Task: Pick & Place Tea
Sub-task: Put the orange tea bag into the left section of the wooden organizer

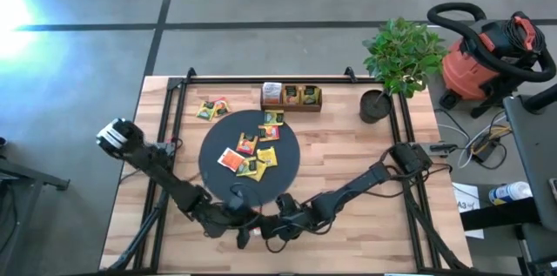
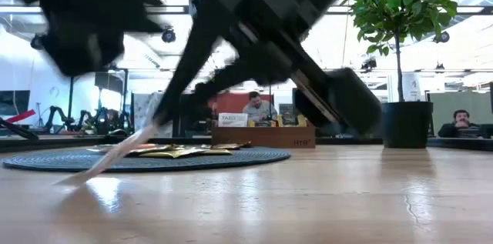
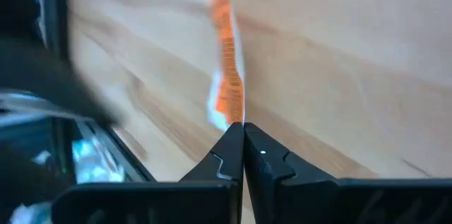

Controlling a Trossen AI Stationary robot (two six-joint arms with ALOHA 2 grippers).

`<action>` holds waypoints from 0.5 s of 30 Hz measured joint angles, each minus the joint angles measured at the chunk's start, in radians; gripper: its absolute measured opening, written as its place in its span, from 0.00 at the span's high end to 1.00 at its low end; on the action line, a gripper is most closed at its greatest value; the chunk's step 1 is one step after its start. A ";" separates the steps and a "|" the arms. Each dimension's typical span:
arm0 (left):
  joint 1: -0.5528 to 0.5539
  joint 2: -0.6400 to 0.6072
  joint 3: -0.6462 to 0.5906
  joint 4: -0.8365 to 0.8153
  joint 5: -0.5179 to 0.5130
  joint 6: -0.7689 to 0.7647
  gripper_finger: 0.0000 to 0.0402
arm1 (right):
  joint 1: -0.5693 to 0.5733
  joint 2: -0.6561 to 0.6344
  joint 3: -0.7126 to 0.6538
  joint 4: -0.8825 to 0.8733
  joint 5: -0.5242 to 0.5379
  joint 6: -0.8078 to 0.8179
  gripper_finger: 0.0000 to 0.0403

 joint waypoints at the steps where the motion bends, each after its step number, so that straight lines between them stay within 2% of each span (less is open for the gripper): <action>1: -0.005 -0.030 0.000 -0.015 -0.025 0.040 0.79 | 0.000 -0.011 0.000 0.000 0.027 0.006 0.98; 9: -0.065 -0.258 0.000 -0.257 -0.168 0.274 0.79 | -0.021 -0.147 -0.014 0.000 0.291 0.037 0.98; 15: -0.143 -0.327 0.021 -0.397 -0.330 0.462 0.79 | -0.079 -0.262 -0.063 0.002 0.433 0.021 0.98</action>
